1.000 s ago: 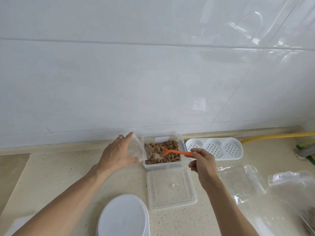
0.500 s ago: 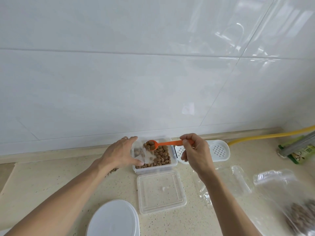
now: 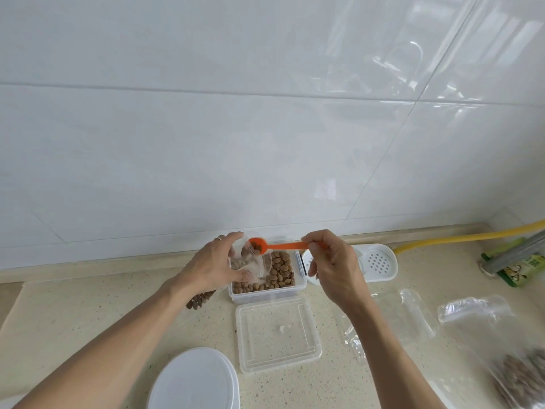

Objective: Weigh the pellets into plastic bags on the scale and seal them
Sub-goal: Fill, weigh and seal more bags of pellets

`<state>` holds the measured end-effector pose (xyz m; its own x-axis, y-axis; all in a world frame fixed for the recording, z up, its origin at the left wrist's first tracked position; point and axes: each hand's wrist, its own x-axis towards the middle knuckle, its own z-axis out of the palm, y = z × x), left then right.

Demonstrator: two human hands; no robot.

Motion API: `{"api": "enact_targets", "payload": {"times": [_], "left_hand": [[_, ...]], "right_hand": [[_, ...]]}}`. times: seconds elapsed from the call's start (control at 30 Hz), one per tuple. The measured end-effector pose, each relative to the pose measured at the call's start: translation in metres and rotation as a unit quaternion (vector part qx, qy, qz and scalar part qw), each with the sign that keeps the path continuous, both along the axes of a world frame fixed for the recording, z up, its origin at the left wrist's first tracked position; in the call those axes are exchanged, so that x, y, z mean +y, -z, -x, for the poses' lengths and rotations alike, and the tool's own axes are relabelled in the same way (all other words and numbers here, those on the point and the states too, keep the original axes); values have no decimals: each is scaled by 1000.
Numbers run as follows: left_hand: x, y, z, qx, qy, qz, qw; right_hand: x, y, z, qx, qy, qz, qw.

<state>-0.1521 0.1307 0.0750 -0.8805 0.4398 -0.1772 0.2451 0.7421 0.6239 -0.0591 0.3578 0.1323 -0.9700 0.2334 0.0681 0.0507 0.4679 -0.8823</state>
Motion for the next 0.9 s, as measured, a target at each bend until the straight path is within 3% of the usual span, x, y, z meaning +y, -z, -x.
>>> {"api": "enact_targets", "payload": {"times": [0.33,0.4,0.53,0.67,0.9], "left_hand": [[-8,12,1,23,-51,-17,998],[-10,12,1,31,-59,-22,998],[-17,16,0,44,-72,-28,996],[-30,23,-5,52,-87,-65,993],[-55,36,-15,79,-63,-81,992]], "right_hand": [[-13,0,3,58,-72,-128,987],[-15,-2,3,70,-60,-120,989],[-14,-2,5,90,47,0,995],[0,28,5,33,102,-22,994],[-2,85,10,-97,63,-72,991]]}}
